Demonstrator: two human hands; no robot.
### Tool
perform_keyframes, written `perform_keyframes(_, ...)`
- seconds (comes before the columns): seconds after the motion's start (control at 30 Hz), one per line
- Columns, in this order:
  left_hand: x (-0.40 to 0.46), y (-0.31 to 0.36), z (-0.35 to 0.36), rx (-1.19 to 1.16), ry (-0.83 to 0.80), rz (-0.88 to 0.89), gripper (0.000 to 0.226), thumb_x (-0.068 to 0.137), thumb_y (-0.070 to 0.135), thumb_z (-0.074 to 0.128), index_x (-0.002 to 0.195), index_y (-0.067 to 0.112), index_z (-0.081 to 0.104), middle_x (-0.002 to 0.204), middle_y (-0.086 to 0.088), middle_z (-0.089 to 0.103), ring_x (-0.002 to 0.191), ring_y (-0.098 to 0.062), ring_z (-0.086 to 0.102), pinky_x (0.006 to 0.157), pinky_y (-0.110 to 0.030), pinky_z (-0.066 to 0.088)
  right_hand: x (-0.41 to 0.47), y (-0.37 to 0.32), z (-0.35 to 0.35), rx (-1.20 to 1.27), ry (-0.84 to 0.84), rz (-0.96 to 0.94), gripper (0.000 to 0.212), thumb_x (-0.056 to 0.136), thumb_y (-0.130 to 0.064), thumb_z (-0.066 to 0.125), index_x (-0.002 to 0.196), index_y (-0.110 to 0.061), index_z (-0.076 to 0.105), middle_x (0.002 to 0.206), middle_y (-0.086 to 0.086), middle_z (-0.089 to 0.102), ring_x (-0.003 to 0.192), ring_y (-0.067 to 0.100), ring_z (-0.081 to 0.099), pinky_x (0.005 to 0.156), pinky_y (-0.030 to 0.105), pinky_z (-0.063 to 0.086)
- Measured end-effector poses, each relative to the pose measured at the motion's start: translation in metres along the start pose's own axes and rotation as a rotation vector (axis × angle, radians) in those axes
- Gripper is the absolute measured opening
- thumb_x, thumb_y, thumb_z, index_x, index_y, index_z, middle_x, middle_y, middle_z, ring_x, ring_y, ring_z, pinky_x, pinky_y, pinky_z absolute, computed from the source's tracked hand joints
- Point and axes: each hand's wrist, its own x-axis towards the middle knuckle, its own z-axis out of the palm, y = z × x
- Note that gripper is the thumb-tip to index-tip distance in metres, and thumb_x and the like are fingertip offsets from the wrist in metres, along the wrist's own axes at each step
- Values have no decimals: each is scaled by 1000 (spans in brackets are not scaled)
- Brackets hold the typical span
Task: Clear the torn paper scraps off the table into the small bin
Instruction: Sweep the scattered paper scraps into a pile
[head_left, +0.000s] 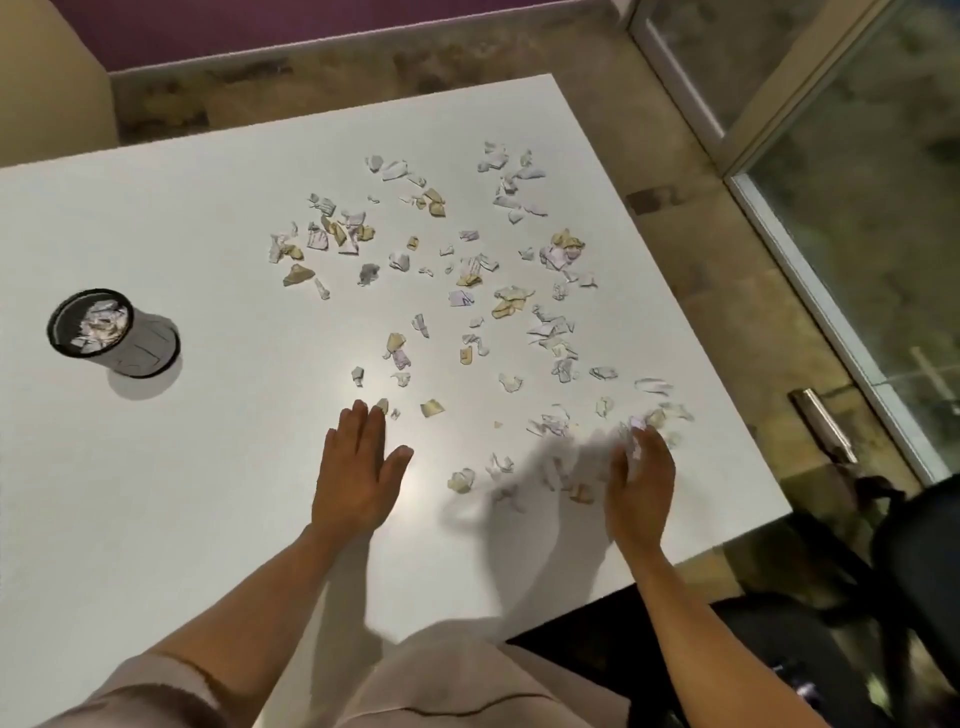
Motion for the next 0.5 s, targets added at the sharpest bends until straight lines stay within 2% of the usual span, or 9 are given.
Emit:
perform_keyframes(0.13,22,32,4,16,86,22,59,98,46,44,140,5,38,146,-13,34,135,-34,30,102,-43,30,32,47,-11,-69,-34,104,44,99,-22,50,140,-8,44,151,12,37,140,28,32,116,44,29)
perform_keyframes(0.2,30,42,5,18,141,8,52,98,41,43,136,6,40,141,-13,37,131,-35,32,99,-43,31,46,63,-13,-88,-79,126,51,100,-29,45,146,-9,35,157,8,27,145,25,24,118,41,24)
perform_keyframes(0.27,40,47,9,18,154,-28,45,97,42,37,126,8,42,128,-9,41,119,-36,37,91,-45,36,60,75,-11,-135,-142,101,58,101,-34,40,150,-7,25,160,10,19,147,25,17,120,39,17)
perform_keyframes(0.33,46,51,15,48,120,-71,48,98,43,33,130,8,39,133,-13,41,124,-39,35,97,-50,36,70,80,-7,-188,-199,46,62,102,-37,35,152,-5,18,160,14,16,148,27,14,121,42,12)
perform_keyframes(0.43,46,59,33,86,58,-99,57,102,40,33,148,9,27,155,-15,26,144,-36,16,115,-52,18,73,79,3,-254,-276,-20,67,100,-45,21,153,-5,13,160,14,14,148,28,10,120,48,6)
perform_keyframes(0.5,41,71,39,78,38,-94,59,102,42,30,152,10,25,160,-14,19,148,-32,9,118,-51,11,68,74,9,-290,-305,-79,68,99,-47,15,153,-5,10,160,13,14,149,27,10,120,50,5)
